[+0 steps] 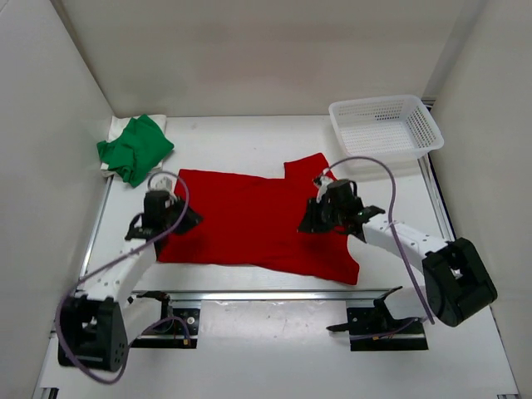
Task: Fold and stack the t-shirts
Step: Grap the side of the flattened tshirt furthest away from the robot with both arms
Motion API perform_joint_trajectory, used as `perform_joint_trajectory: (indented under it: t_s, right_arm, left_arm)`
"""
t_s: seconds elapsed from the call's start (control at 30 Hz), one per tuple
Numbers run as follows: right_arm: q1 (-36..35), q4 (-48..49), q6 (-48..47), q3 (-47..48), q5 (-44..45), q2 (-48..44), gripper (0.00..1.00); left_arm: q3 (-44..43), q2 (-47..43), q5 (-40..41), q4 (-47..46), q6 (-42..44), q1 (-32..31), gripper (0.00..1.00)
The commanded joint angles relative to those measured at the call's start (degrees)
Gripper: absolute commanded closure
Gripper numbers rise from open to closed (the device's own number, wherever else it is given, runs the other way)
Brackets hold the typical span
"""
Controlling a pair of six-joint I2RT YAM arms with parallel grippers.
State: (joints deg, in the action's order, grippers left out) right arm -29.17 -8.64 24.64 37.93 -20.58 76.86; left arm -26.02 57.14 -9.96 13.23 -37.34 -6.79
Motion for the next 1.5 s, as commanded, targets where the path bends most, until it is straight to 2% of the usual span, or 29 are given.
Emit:
perform_joint_trajectory:
  t_s: [0.0, 0.03, 0.13, 0.23, 0.3, 0.43, 0.57, 0.67, 0.83, 1.0, 1.17, 1.33, 1.47]
  right_arm:
    - [4.37, 3.45, -1.61, 9.41, -0.43, 1.34, 0.90]
    - [5.51, 3.98, -1.96, 10.57, -0.51, 4.15, 1.00]
    - [7.81, 8.36, -1.27, 16.11, -1.57, 11.27, 1.00]
    - [11.31, 13.81, 1.54, 20.33, -3.49, 17.34, 1.00]
    - [12.90, 13.22, 2.60, 24.54, -6.48, 20.68, 1.00]
    - [12.82, 11.72, 0.50, 26.49, -5.44, 21.75, 1.00]
    - [12.29, 11.99, -0.12, 24.91, -5.52, 20.61, 1.00]
    - [12.73, 12.95, 0.14, 23.33, -5.61, 19.12, 0.99]
    - [12.73, 13.74, 0.41, 22.80, -5.44, 18.15, 1.00]
    - [12.38, 13.39, 0.41, 23.50, -5.79, 17.63, 1.00]
    - [12.65, 14.53, 0.67, 24.64, -6.67, 18.32, 0.99]
    - [13.34, 12.25, -1.35, 27.10, -3.77, 20.69, 0.94]
    - [14.66, 9.44, -3.72, 31.49, 0.09, 24.64, 0.86]
  left_arm:
    - [-11.47, 11.35, -0.93, -6.98, 1.05, 3.87, 0.71]
    - [-15.08, 16.37, -0.25, -8.21, 1.13, 5.54, 0.72]
    - [-23.34, 29.37, -3.21, -10.59, -1.85, 9.85, 0.76]
    - [-34.05, 40.37, 1.15, -7.37, -1.60, 11.27, 0.77]
    - [-40.21, 45.91, 4.49, -4.55, 0.42, 11.18, 0.73]
    - [-50.07, 54.37, 6.69, -1.47, 2.53, 12.15, 0.65]
    - [-58.60, 61.31, 9.86, 2.58, 6.66, 11.97, 0.62]
    - [-62.65, 64.49, 12.67, 6.71, 8.86, 11.36, 0.64]
    - [-63.97, 65.90, 14.00, 9.08, 11.23, 10.57, 0.66]
    - [-65.20, 65.81, 14.96, 10.31, 12.12, 9.43, 0.60]
    - [-66.53, 66.87, 16.28, 11.82, 12.65, 8.98, 0.62]
    - [-67.76, 67.66, 15.85, 12.08, 12.82, 9.07, 0.69]
    - [-68.11, 67.66, 15.93, 12.17, 12.74, 8.90, 0.85]
